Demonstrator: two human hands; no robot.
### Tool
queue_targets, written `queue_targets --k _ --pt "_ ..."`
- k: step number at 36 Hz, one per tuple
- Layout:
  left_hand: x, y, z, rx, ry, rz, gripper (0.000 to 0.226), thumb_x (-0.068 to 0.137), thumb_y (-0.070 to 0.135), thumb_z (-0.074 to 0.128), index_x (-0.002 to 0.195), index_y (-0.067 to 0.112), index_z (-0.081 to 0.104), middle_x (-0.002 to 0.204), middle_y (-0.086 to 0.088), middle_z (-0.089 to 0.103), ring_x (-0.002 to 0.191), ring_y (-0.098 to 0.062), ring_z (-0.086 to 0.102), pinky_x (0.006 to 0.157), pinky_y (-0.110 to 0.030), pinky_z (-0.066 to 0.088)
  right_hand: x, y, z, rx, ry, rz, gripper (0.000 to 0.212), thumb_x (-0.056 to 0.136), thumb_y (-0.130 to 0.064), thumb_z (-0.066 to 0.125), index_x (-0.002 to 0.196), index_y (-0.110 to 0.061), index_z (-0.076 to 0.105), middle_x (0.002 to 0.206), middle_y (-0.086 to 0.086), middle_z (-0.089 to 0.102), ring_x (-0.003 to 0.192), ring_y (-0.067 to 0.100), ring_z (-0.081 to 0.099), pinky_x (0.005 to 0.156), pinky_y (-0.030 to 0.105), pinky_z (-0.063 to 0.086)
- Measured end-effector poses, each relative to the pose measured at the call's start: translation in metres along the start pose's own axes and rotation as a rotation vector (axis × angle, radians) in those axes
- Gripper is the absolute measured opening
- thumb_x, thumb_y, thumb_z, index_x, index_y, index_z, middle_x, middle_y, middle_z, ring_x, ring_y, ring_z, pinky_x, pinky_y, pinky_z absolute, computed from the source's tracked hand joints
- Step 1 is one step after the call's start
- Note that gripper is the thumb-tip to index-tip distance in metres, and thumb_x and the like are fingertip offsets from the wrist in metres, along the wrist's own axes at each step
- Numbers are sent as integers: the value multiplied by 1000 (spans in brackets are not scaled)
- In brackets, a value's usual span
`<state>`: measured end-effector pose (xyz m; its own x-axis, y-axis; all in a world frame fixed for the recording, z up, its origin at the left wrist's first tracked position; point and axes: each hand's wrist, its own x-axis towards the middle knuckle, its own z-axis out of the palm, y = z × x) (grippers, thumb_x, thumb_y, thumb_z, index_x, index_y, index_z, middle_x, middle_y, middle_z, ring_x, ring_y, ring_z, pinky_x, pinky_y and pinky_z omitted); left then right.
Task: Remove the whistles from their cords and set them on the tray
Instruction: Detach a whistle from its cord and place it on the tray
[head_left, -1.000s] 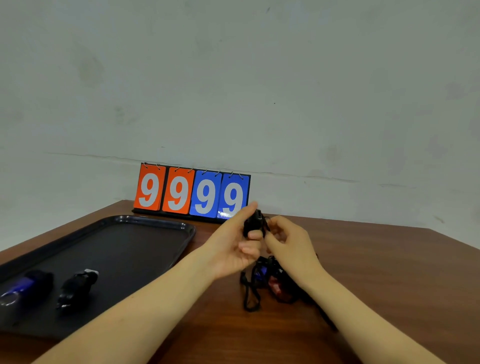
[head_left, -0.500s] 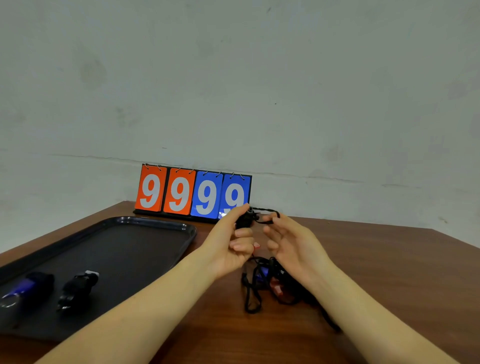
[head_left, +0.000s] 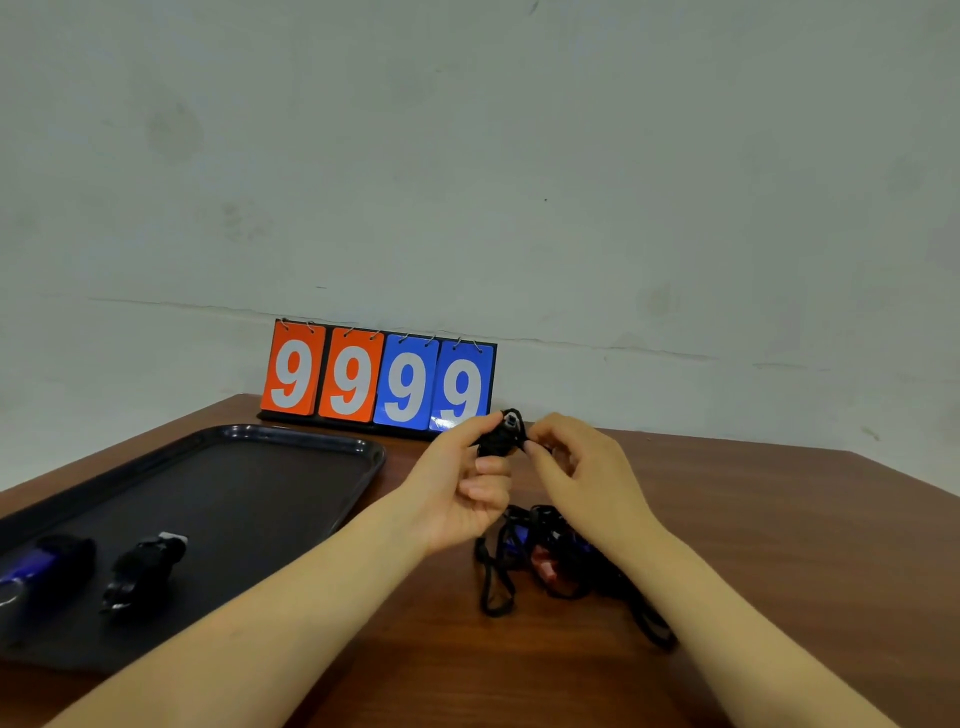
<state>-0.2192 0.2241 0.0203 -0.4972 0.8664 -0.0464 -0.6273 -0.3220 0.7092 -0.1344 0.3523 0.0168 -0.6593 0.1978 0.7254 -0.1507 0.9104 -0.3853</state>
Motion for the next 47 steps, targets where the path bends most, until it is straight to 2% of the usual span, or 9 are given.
queue_targets --k 9,13,21,26,29,33,35,38,47 --pt "4 -4 -1 376 134 206 22 92 30 59 102 11 58 59 0 36 48 -8 29 46 -18 25 -2 0 7 16 -55 38 9 90 -19 56 82 -21 56 74 -5 58 66 10 50 62 24 40" --pt "7 -6 -2 527 216 263 17 96 27 54 96 10 58 82 -8 51 57 -8 40 51 -21 26 -5 0 12 21 -109 63 12 92 -21 56 80 -22 56 73 -5 58 69 9 53 61 17 41" --pt "13 0 -1 853 363 400 19 96 36 49 102 21 58 104 -4 61 83 -14 54 56 -23 39 -9 -10 21 372 -107 269 19 93 -17 58 74 -21 60 63 -5 60 53 1 53 54 15 43" --pt "15 -4 1 943 465 393 28 102 43 35 86 24 49 87 3 53 79 -8 50 84 -29 47 -8 -14 20 557 -78 386 18 96 -11 54 81 -8 63 64 2 62 49 4 52 51 18 44" --pt "14 -7 4 948 447 382 33 102 44 33 88 23 53 89 -5 60 72 -8 52 77 -28 43 -6 -12 18 605 -73 424 20 96 -11 54 79 -9 64 61 -1 61 50 6 52 51 18 44" --pt "15 -9 3 906 408 358 46 101 44 35 118 6 55 127 -21 56 124 -38 51 106 -47 39 -5 -11 18 616 -105 457 19 96 -15 54 81 -12 65 63 -1 62 53 6 53 53 19 45" --pt "16 -10 1 902 401 375 50 98 46 38 121 5 54 107 -16 64 114 -42 55 100 -49 44 -5 -12 19 619 -116 465 20 96 -15 53 80 -12 65 64 -1 62 52 6 53 53 19 45" --pt "14 -8 -2 877 336 407 35 96 44 45 110 14 57 72 2 50 61 -18 47 58 -29 41 -5 -12 20 640 -119 472 22 96 -14 52 79 -11 65 63 0 62 52 8 53 52 19 45" --pt "5 -4 -3 679 244 380 27 97 34 43 80 13 48 56 1 38 39 -7 29 40 -20 22 0 -12 15 1096 -104 722 18 96 -12 47 81 -8 56 63 1 53 50 11 43 45 22 33"
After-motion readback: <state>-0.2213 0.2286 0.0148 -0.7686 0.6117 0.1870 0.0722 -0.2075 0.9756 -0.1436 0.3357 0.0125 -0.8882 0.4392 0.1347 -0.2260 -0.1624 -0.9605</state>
